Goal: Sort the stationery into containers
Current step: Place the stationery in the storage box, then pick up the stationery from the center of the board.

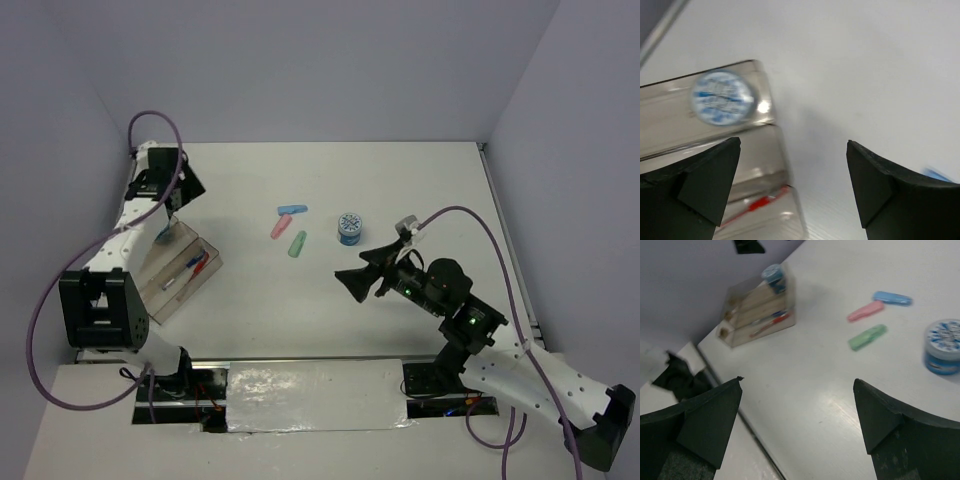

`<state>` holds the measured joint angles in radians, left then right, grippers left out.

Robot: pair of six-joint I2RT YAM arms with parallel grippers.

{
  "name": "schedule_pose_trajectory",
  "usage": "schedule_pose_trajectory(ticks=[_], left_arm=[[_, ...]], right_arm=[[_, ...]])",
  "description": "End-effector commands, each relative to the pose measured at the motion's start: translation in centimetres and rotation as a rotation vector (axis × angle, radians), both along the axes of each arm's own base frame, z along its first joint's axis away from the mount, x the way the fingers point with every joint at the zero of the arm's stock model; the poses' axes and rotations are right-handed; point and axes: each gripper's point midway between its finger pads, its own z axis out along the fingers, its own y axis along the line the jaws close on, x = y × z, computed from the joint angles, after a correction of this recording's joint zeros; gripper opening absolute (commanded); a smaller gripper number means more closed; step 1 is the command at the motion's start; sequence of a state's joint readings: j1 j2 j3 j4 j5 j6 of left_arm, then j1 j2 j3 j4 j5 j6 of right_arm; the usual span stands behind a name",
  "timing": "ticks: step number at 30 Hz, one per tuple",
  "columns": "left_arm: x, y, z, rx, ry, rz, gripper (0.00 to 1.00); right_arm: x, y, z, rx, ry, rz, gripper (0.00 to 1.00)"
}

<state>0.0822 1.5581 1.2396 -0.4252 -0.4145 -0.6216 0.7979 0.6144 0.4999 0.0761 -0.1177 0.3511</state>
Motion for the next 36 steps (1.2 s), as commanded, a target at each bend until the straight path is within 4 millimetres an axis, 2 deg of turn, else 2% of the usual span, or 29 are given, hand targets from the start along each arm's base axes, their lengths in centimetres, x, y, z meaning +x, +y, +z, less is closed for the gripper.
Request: schedule_pose_trajectory(ticks=[1, 2, 3, 4, 5, 6, 7, 8, 9, 10, 11, 12, 13, 14, 15, 16, 19, 20, 21, 22, 25, 26, 27, 28, 29, 30, 31, 36], left_arm=[[2.6, -8.2, 6.9, -0.008, -0.232, -0.298, 0.99], [2.7, -10.3, 7.3, -0.020, -0.252, -0.369, 0.99], [2.8, -14.5, 8.4, -0.044, -0.297, -0.501, 0.99], [2.7, -16.6, 8.8, -0.052, -0.313, -0.565, 0.99], [2.2, -20.3, 8.5, -0.065, -0.310, -0.660, 0.99], [2.0, -22.1, 8.4, -0.072, -0.307, -0.704, 0.99], [2.0, -23.8, 8.6, -0.078, -0.314, -0.744, 0.99], [1.4, -26.8, 7.7, -0.084, -0.295, -0.811, 0.99], [1.3, -28.2, 7.3, -0.088, -0.288, -0.840, 0.99], [1.4, -29.7, 7.6, -0.100, -0.303, -0.871, 0.99], [1.1, -32.1, 6.3, -0.111, -0.277, -0.922, 0.99], [1.0, -33.5, 6.0, -0.116, -0.277, -0.950, 0.99], [1.3, -34.9, 6.8, -0.117, -0.301, -0.980, 0.99], [1.0, -37.1, 5.4, -0.115, -0.275, -1.024, 0.99], [0.9, -38.3, 5.1, -0.114, -0.270, -1.045, 0.99], [0.9, -40.5, 4.9, -0.114, -0.275, -1.091, 0.99], [1.2, -43.5, 5.6, -0.111, -0.312, -1.140, 0.99], [1.2, -44.5, 4.1, -0.101, -0.284, -1.161, 0.99], [1.6, -45.3, 4.8, -0.103, -0.304, -1.174, 0.99], [1.7, -46.0, 3.3, -0.098, -0.274, -1.182, 0.99], [2.1, -47.7, 2.1, -0.055, -0.258, -1.220, 0.99], [2.4, -47.7, 1.5, -0.025, -0.251, -1.211, 0.99], [2.9, -48.1, 2.0, -0.009, -0.260, -1.208, 0.99], [3.1, -48.4, 0.1, 0.010, -0.220, -1.220, 0.99], [3.2, -48.0, -1.0, 0.032, -0.181, -1.208, 0.99], [3.8, -48.1, -0.9, 0.046, -0.182, -1.193, 0.99], [3.9, -48.1, -2.1, 0.073, -0.159, -1.199, 0.99], [4.2, -47.5, -4.3, 0.131, -0.130, -1.179, 0.99]], right_arm=[[2.0, -4.4, 2.7, 0.062, 0.056, -0.278, 1.00], [2.8, -6.2, 3.0, 0.067, 0.064, -0.386, 1.00], [2.7, -7.5, 4.3, 0.092, 0.060, -0.435, 1.00], [2.6, -8.7, 3.4, 0.048, 0.086, -0.482, 1.00], [2.9, -10.4, 3.7, 0.038, 0.078, -0.566, 1.00], [2.5, -11.4, 4.9, 0.049, 0.063, -0.588, 1.00], [2.3, -12.2, 4.6, 0.014, 0.067, -0.612, 1.00], [2.0, -13.2, 5.2, 0.014, 0.050, -0.635, 1.00], [1.7, -13.8, 6.0, 0.020, 0.038, -0.647, 1.00], [1.3, -14.4, 5.8, -0.001, 0.042, -0.654, 1.00], [1.0, -15.3, 6.7, 0.014, 0.025, -0.678, 1.00], [0.7, -15.9, 6.5, -0.003, 0.027, -0.687, 1.00], [0.5, -16.4, 6.6, -0.006, 0.023, -0.698, 1.00], [0.1, -16.9, 6.9, 0.002, 0.014, -0.705, 1.00], [-0.1, -17.3, 7.1, 0.004, 0.009, -0.711, 1.00], [-0.3, -17.5, 7.0, -0.002, 0.003, -0.709, 1.00], [-0.7, -17.9, 6.9, 0.015, -0.004, -0.711, 1.00], [-0.8, -17.9, 7.0, 0.023, -0.004, -0.708, 1.00], [-0.8, -18.0, 6.9, 0.023, -0.005, -0.709, 1.00], [-0.8, -17.8, 7.0, 0.024, -0.009, -0.700, 1.00], [-0.9, -17.3, 7.2, 0.021, -0.022, -0.670, 1.00], [-0.8, -17.0, 7.2, 0.020, -0.024, -0.663, 1.00], [-0.7, -16.8, 7.2, 0.016, -0.026, -0.655, 1.00], [-0.8, -16.5, 7.2, 0.010, -0.027, -0.636, 1.00], [-0.7, -16.4, 7.3, 0.010, -0.030, -0.633, 1.00], [-0.7, -16.2, 7.1, 0.002, -0.031, -0.627, 1.00], [-0.7, -16.2, 7.2, 0.002, -0.032, -0.624, 1.00], [-1.0, -15.7, 7.3, 0.011, -0.050, -0.585, 1.00]])
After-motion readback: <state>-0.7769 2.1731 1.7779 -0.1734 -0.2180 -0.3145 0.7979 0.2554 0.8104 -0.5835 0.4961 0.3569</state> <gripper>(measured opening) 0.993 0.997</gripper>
